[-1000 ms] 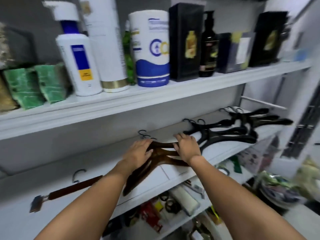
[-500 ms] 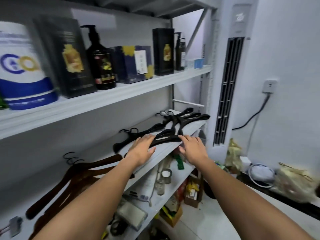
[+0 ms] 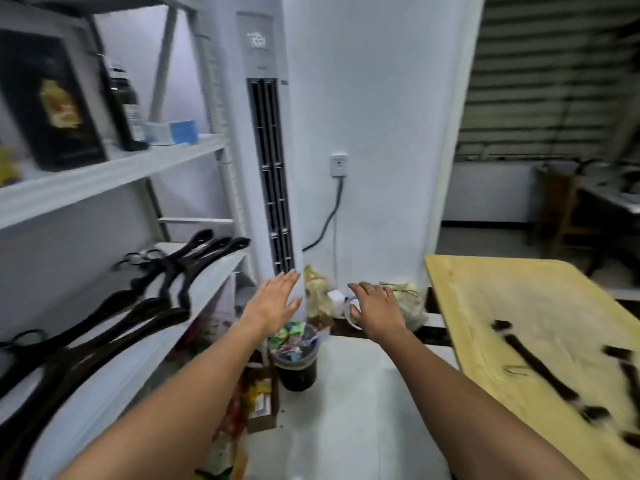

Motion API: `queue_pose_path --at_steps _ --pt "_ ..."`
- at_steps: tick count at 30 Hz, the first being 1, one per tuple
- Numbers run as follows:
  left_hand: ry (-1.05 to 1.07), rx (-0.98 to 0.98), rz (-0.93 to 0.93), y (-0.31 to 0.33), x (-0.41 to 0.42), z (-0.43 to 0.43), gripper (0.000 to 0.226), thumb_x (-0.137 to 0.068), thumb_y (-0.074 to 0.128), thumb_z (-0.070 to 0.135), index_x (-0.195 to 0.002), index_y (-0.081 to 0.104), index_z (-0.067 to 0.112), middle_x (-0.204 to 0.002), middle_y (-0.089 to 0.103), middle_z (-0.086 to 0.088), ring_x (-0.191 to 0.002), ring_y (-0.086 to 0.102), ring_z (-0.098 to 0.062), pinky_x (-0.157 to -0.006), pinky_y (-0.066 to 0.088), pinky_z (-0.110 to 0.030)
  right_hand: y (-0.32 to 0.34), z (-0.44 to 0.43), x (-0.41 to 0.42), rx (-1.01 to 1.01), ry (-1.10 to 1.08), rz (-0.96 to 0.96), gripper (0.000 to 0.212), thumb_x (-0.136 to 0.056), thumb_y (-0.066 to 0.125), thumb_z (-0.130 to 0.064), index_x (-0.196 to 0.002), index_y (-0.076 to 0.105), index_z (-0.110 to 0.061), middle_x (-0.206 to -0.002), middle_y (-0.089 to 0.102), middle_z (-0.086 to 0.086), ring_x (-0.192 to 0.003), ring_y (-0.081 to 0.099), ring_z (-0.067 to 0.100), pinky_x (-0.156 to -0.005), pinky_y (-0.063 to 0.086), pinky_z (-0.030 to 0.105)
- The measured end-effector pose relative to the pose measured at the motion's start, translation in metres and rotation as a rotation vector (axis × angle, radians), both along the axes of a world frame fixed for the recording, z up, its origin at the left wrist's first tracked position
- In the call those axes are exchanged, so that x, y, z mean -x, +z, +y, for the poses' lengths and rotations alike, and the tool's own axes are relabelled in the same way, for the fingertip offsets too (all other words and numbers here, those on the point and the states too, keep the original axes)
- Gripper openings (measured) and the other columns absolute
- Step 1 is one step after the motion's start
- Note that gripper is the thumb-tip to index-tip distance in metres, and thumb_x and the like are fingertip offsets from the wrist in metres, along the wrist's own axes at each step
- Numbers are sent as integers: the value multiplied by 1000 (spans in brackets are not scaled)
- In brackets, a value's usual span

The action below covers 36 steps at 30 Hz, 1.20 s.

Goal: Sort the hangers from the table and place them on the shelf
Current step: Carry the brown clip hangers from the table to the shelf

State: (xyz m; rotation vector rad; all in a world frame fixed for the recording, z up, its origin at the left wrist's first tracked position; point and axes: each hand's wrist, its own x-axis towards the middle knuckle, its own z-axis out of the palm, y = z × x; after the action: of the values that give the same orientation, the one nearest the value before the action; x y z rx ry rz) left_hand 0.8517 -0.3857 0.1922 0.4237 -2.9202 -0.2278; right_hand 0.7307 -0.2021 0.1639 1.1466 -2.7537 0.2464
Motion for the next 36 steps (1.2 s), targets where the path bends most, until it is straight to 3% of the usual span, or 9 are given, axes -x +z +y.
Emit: queue_pose_path --at_steps 14,18,20,24,36 --pt "-446 -38 -63 -25 200 92 56 -101 31 34 -151 10 21 -159 8 4 -146 7 -12 -118 0 -29 -26 134 95 -59 -491 -46 48 -99 37 -28 -146 29 -23 -148 38 2 -134 37 22 -112 21 38" --pt "-566 -60 -104 -36 236 123 57 -99 31 40 -150 14 22 -157 17 2 -146 13 -16 -120 7 -35 -37 171 100 -61 -623 -98 49 -100 36 -28 -147 27 -23 -149 35 1 -135 34 23 -113 19 39" --pt "-616 -72 -117 -42 250 139 60 -96 28 49 -149 14 25 -157 19 3 -146 14 -18 -119 13 -41 -43 190 99 -54 -692 -118 49 -99 36 -27 -147 27 -24 -150 34 1 -136 34 23 -114 18 39" --pt "-758 -67 -117 -53 269 183 56 -100 32 37 -150 13 20 -158 14 3 -146 11 -13 -120 6 -32 -55 228 89 -54 -826 -126 49 -99 37 -26 -147 27 -23 -149 35 2 -136 34 23 -114 19 39" --pt "-1053 -103 -202 -91 263 304 58 -100 31 40 -151 7 24 -159 7 7 -146 6 -11 -120 3 -30 -83 327 12 -102 -1144 -197 50 -100 36 -27 -148 24 -21 -150 33 3 -137 31 24 -113 21 38"
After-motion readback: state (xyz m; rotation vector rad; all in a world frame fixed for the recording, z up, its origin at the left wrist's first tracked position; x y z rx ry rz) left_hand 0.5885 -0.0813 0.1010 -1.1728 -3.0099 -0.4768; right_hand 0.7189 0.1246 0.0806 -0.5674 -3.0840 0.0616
